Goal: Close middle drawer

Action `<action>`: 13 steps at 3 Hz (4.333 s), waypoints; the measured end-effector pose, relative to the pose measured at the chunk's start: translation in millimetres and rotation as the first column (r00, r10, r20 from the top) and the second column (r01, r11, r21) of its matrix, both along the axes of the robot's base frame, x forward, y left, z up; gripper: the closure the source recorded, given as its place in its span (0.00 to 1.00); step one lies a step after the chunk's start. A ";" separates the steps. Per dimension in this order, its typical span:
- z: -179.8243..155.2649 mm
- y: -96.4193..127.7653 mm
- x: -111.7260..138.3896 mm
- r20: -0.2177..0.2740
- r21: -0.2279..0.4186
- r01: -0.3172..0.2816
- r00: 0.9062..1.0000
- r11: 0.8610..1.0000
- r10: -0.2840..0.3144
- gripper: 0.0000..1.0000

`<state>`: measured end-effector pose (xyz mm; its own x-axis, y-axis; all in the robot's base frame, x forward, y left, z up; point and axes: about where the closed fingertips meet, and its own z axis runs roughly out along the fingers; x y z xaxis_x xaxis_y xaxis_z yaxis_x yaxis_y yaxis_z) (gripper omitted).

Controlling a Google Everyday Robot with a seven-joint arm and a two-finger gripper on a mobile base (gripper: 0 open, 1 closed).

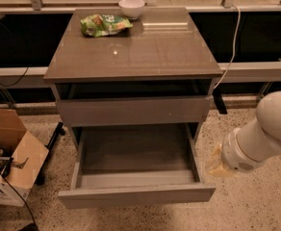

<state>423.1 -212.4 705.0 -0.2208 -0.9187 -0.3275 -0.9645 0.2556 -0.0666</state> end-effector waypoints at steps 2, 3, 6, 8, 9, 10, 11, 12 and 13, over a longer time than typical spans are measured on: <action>-110.9 -1.8 -6.6 -0.092 0.105 0.093 0.992 0.990 -0.084 1.00; -128.0 1.2 -10.3 -0.123 0.119 0.096 0.989 0.988 -0.082 1.00; -228.5 12.8 9.7 -0.186 0.152 0.122 0.978 0.981 -0.092 1.00; -299.1 14.2 31.2 -0.212 0.229 0.161 0.971 0.960 -0.112 1.00; -299.2 14.2 31.2 -0.212 0.229 0.161 0.971 0.960 -0.113 1.00; -312.0 26.4 40.9 -0.189 0.254 0.171 0.974 0.952 -0.125 1.00; -311.6 42.6 81.1 -0.109 0.303 0.112 0.991 0.946 -0.082 1.00; -311.6 42.7 80.5 -0.109 0.303 0.112 0.991 0.946 -0.082 1.00; -303.1 56.7 121.0 -0.044 0.343 0.066 0.998 0.937 -0.054 1.00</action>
Offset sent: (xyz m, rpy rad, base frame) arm -0.0006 -0.0068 -0.2002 0.1974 0.1738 -0.1485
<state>544.1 -155.7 401.9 -0.2886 -0.7355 -0.6129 -0.9468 0.3146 0.0682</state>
